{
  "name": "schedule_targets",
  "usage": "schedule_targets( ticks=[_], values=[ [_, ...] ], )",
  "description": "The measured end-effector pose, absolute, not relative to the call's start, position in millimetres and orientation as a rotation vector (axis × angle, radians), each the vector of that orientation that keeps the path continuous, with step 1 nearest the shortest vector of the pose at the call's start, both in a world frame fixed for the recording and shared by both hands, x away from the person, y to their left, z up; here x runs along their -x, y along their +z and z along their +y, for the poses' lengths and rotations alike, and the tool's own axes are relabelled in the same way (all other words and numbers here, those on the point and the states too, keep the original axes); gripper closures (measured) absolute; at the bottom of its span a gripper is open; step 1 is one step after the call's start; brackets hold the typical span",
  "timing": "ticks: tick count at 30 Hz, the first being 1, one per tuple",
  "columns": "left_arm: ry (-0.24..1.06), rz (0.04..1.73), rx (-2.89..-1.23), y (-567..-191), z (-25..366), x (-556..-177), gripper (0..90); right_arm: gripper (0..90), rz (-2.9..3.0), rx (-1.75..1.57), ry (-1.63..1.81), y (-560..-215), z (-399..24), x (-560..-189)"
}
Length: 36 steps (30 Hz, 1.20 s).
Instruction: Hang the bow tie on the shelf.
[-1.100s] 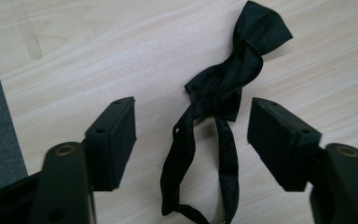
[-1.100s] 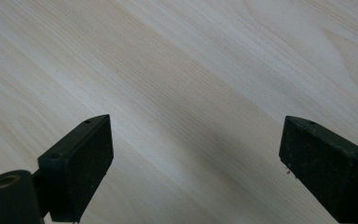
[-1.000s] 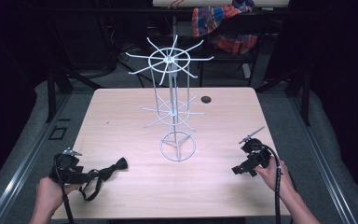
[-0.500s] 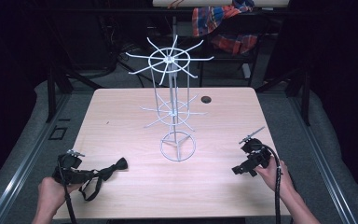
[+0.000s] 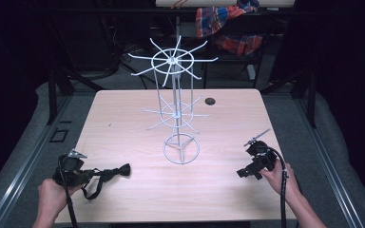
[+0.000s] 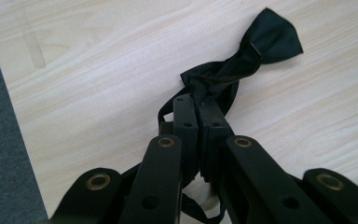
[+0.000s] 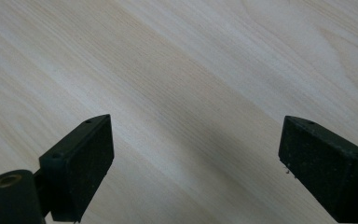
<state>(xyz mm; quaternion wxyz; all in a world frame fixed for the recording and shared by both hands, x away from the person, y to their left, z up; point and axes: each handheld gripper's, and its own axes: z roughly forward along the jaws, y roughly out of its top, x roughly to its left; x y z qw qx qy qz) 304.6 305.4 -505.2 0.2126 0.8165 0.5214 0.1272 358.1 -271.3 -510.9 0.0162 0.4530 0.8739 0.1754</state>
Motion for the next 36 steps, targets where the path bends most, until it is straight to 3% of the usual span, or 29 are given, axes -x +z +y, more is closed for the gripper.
schedule_targets(
  ticks=[36],
  values=[
    [0.575, 1.231, -2.217, -452, 274, -293, 88.7, 9.9, 2.681, -1.441, 0.579, -512, -271, -357]
  ],
)
